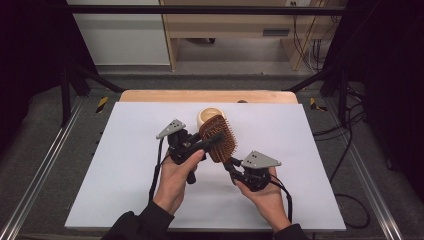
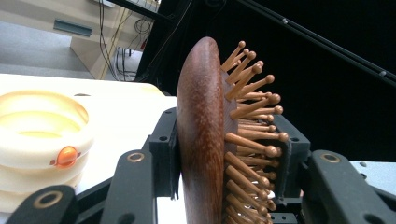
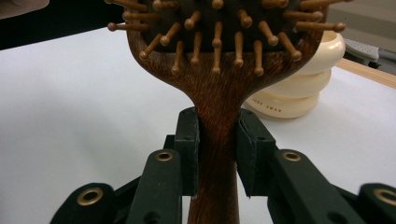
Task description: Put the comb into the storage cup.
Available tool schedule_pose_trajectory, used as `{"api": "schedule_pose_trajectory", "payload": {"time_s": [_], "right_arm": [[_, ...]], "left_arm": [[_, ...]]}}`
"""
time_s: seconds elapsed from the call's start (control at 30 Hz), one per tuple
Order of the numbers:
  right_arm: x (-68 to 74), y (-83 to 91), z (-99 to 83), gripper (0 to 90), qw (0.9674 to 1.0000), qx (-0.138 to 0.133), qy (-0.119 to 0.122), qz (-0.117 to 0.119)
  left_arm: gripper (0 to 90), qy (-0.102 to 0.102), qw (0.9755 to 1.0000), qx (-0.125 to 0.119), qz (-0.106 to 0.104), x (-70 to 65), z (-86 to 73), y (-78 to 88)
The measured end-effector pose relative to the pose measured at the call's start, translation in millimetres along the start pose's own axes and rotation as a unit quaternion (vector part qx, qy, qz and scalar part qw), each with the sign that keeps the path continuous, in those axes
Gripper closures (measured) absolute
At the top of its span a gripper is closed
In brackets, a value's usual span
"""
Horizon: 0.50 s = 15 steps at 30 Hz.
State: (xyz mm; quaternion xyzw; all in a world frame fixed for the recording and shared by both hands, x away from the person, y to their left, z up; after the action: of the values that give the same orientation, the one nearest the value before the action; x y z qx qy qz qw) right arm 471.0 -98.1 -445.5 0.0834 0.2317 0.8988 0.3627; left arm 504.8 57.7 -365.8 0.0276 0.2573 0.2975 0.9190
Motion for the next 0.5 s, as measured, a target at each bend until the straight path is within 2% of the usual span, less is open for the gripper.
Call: {"api": "schedule_pose_trajectory", "payload": {"time_s": [0.27,0.4,0.5], "right_arm": [[-1.1,-0.9,-1.7,65.8,0.9999,0.001,-0.01,0.003],[-1.4,-0.1,-2.4,56.5,0.9999,0.002,-0.015,0.004],[-1.3,1.8,-2.6,53.3,0.9997,-0.001,-0.022,0.007]], "left_arm": [[52.7,-0.003,1.0,0.001,0.003,-0.3,-0.2,-0.5],[52.6,-0.006,0.9999,-0.004,0.008,0.6,1.6,1.2],[52.7,-0.007,0.9999,-0.007,0.014,2.7,3.3,3.0]]}}
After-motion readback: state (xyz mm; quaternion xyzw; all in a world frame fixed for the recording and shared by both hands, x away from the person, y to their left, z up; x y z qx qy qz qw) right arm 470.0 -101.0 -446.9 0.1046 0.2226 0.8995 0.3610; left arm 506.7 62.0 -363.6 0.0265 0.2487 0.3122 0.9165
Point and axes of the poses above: each handheld gripper's, and its own axes: y roughly backward along the jaws, z roughly out of its top, x roughly to its left, the point moved 5 cm from there along -y, roughly forward along the jaws, and after that the axes turned 5 degrees about x, right-handed, at the moved point
